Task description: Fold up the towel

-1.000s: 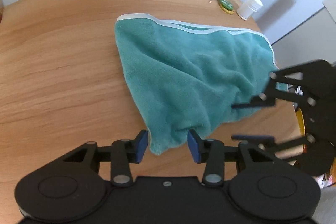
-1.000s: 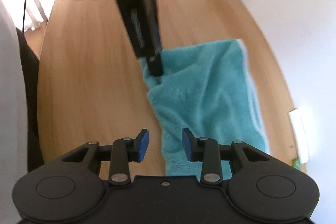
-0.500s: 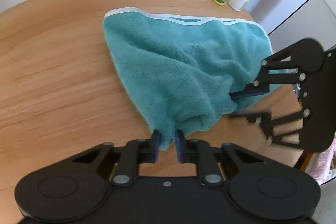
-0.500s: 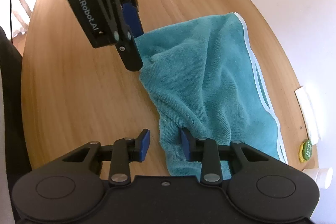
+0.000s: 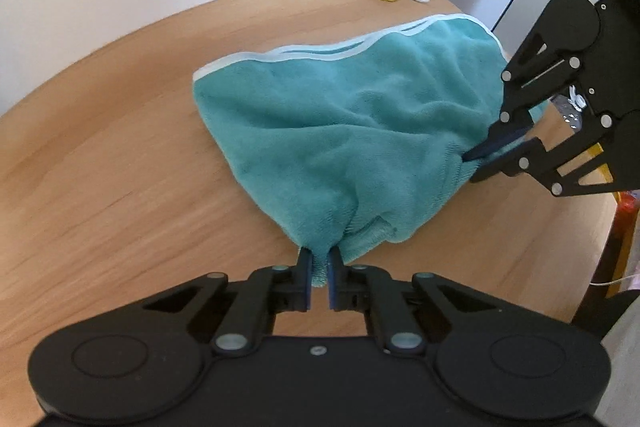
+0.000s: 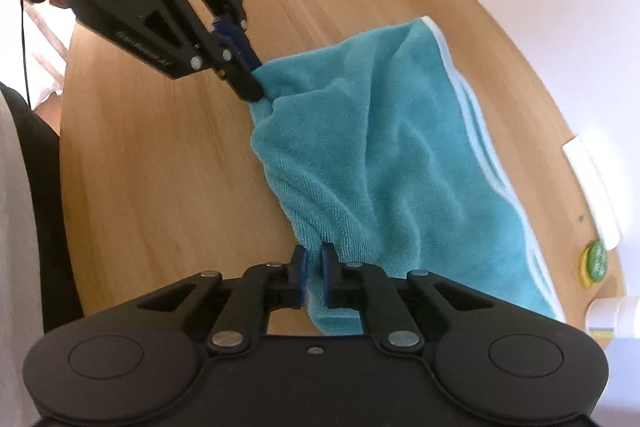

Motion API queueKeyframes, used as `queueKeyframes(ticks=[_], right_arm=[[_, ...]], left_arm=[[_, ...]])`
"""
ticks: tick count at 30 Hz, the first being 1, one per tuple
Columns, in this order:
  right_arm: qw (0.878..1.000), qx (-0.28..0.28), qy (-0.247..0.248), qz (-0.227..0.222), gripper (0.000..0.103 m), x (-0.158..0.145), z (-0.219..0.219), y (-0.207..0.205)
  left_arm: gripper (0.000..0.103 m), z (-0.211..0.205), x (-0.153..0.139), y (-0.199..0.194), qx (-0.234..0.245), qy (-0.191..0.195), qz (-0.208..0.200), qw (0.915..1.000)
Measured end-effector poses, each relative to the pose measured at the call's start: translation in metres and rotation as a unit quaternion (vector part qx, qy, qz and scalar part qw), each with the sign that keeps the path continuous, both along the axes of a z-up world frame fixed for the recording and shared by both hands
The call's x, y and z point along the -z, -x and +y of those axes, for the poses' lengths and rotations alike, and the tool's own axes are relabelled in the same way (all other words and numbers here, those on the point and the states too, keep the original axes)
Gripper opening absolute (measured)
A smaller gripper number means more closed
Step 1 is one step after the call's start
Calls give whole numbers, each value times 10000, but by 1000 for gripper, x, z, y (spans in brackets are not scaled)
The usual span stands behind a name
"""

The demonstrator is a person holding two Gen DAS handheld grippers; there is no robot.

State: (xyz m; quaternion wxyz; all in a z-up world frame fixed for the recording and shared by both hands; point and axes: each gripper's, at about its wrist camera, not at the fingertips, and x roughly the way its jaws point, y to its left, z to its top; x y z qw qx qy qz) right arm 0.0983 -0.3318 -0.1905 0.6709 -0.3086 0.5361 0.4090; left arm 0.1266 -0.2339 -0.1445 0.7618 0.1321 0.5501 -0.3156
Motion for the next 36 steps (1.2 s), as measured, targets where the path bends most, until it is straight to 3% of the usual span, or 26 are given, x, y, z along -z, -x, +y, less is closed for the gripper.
queueKeyframes(ticks=[6, 9, 12, 13, 14, 16, 19, 24, 25, 26, 36], right_arm=[[9999, -95, 74, 47, 7, 8, 1, -7], [9994, -140, 99, -303, 9, 2, 8, -4], [9983, -128, -54, -558, 25, -2, 21, 0], [9979, -113, -156, -624, 41, -2, 26, 1], [9972, -98, -257, -690, 46, -3, 32, 2], [9955, -67, -460, -823, 46, -4, 43, 5], [9928, -30, -667, -997, 46, -11, 52, 16], [9902, 20, -307, -1362, 45, -11, 64, 39], [9895, 8, -203, -1429, 37, -2, 68, 38], [9905, -6, -91, -1373, 12, 10, 72, 33], [9959, 300, 86, -853, 9, 10, 54, 18]], left_arm=[[6, -3, -4, -3, -47, -37, 58, 10000], [6, -3, -7, -5, -244, 53, 131, 9996], [6, 1, -10, -6, -374, 235, 184, 9989], [6, 2, -10, -7, -400, 266, 198, 9987], [6, 3, -10, -7, -425, 298, 220, 9984], [6, 5, -10, -8, -465, 347, 254, 9980], [6, 5, -10, -8, -400, 329, 241, 9984], [6, 8, -8, -10, -391, 356, 318, 9981], [6, 8, -7, -10, -360, 347, 321, 9982], [6, 7, -7, -10, -330, 337, 325, 9984], [6, 2, 1, -6, -34, 5, 389, 9992]])
